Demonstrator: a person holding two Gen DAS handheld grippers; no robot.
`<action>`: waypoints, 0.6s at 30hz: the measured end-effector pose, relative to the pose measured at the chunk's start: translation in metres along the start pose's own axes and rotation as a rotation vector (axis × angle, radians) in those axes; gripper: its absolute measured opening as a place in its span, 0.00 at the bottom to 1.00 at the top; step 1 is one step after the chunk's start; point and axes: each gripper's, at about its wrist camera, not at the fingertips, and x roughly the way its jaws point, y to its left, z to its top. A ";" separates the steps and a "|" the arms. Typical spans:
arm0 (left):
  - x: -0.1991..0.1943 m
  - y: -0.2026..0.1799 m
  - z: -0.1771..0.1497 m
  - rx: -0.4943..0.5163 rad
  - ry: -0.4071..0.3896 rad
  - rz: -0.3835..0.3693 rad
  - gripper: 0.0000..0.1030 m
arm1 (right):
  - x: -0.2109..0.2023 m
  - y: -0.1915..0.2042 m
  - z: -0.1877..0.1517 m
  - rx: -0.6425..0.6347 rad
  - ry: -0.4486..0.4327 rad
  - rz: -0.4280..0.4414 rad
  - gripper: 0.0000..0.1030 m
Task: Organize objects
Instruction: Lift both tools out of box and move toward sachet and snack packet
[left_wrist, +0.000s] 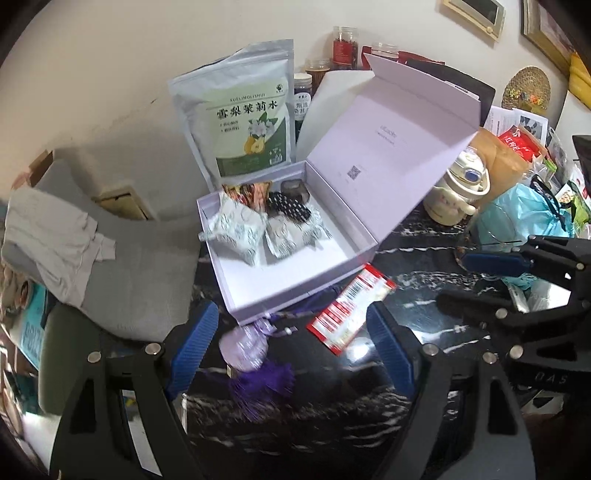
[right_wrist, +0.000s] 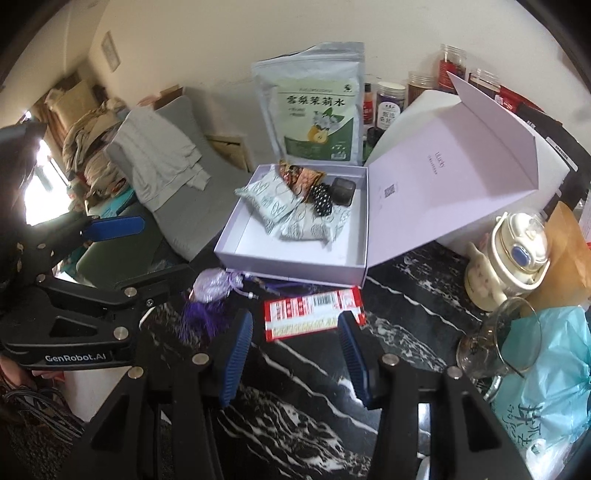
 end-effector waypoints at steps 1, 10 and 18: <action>-0.003 -0.004 -0.004 -0.003 0.000 0.006 0.79 | -0.002 0.001 -0.003 -0.008 0.001 0.005 0.47; -0.029 -0.028 -0.039 -0.060 -0.006 0.049 0.79 | -0.018 0.003 -0.033 -0.064 0.005 0.037 0.47; -0.029 -0.033 -0.084 -0.141 0.044 0.070 0.79 | -0.002 0.002 -0.057 -0.081 0.052 0.064 0.47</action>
